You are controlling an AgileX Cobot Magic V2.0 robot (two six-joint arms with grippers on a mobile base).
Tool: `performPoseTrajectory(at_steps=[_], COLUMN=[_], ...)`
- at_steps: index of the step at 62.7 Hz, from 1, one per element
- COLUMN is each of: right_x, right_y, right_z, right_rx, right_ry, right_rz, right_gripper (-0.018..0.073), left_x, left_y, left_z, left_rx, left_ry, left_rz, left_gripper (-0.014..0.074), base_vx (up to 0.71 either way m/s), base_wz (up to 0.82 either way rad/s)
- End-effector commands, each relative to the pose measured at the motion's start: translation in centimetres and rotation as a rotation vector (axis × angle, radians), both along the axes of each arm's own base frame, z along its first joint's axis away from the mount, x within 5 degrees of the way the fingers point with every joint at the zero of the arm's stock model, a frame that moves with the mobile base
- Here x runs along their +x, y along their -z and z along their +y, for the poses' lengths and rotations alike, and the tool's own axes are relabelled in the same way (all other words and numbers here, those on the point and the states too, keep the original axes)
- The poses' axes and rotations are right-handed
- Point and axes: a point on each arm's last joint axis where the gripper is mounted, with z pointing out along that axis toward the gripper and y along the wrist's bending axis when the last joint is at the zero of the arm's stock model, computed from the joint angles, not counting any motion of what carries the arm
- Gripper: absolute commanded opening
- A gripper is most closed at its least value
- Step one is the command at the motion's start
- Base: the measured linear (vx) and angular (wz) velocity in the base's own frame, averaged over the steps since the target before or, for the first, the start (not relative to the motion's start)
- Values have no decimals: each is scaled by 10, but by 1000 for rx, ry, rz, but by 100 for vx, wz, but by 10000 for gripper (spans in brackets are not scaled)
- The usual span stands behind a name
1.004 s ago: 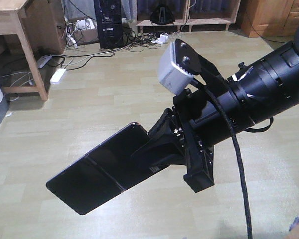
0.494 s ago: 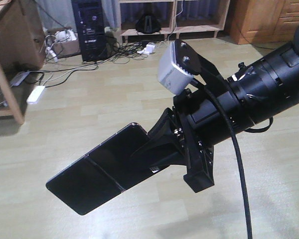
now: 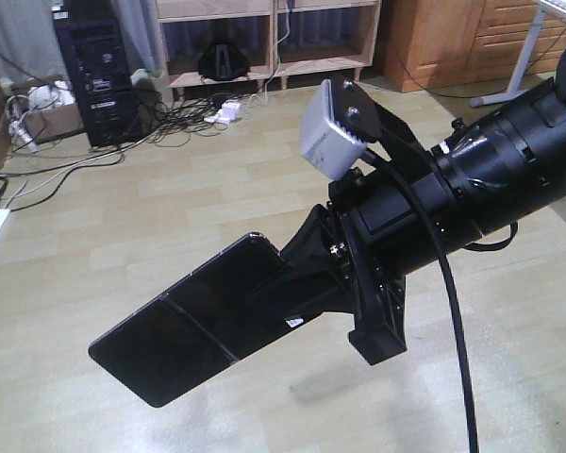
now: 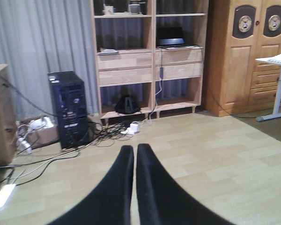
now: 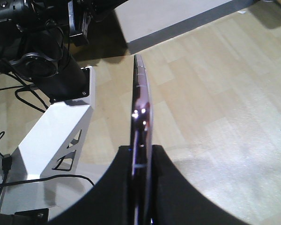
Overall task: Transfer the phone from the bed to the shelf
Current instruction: 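Keep holding the phone while driving toward the wooden shelf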
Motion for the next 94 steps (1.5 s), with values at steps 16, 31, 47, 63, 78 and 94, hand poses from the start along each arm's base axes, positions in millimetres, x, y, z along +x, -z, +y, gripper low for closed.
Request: performPoseTrajectory(at_steps=[16, 31, 47, 63, 78, 94], right_x=[-13, -13, -13, -13, -13, -13], right_y=[-22, -22, -22, -22, -22, -22], right_z=[-2, -2, -2, -2, -2, -2], right_rx=[81, 81, 81, 81, 81, 80], right_ry=[-35, -35, -35, -35, -35, -35], right_rz=[1, 1, 1, 0, 1, 0], right_gripper=[-2, -2, -2, -2, -2, -2], left_x=[-2, -2, -2, -2, -2, -2], left_y=[-15, -15, -15, -15, -15, -15], left_z=[0, 0, 0, 0, 0, 0], left_rx=[-22, -22, -22, -22, -22, -22], left_ry=[-3, -3, -3, -3, -3, -3], left_rz=[-104, -104, -104, -104, -104, -104], left_gripper=[1, 1, 1, 1, 1, 1], base_vx=[41, 43, 44, 45, 46, 46], base_wz=[-18, -14, -16, -17, -22, -24])
